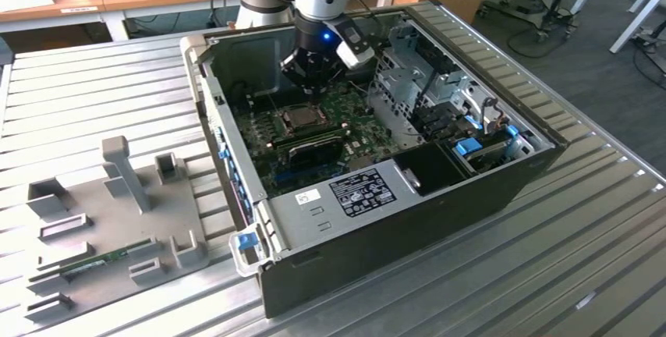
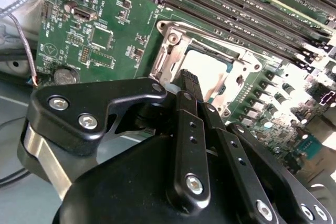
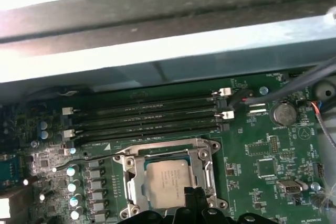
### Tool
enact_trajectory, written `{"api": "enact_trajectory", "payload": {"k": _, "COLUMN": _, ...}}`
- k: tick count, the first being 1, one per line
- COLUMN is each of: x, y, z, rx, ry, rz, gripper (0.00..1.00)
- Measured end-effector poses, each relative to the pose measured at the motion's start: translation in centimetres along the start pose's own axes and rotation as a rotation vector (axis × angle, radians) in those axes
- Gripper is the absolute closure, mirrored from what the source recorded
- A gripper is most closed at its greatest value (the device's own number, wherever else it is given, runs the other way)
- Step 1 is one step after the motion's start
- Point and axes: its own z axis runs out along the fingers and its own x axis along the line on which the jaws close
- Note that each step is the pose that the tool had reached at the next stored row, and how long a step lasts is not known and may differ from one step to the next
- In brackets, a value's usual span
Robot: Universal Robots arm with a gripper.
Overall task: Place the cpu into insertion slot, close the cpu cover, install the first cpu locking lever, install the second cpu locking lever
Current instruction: 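Close the cpu cover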
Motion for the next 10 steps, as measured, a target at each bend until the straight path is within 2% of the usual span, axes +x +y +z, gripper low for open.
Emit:
{"api": "enact_trajectory", "payload": {"k": 3, "x": 0.07, "y": -0.01, "z": 0.09, "rx": -0.0004, "ry": -0.0001, "rz": -0.023, "gripper": 0.9}}
{"api": "enact_trajectory", "payload": {"k": 8, "x": 0.07, "y": -0.01, "z": 0.24, "rx": -0.0017, "ry": -0.0005, "rz": -0.097, "gripper": 0.9}}
{"api": "enact_trajectory", "payload": {"k": 10, "x": 0.14, "y": -0.01, "z": 0.3, "rx": -0.002, "ry": -0.0006, "rz": -0.111, "gripper": 0.9}}
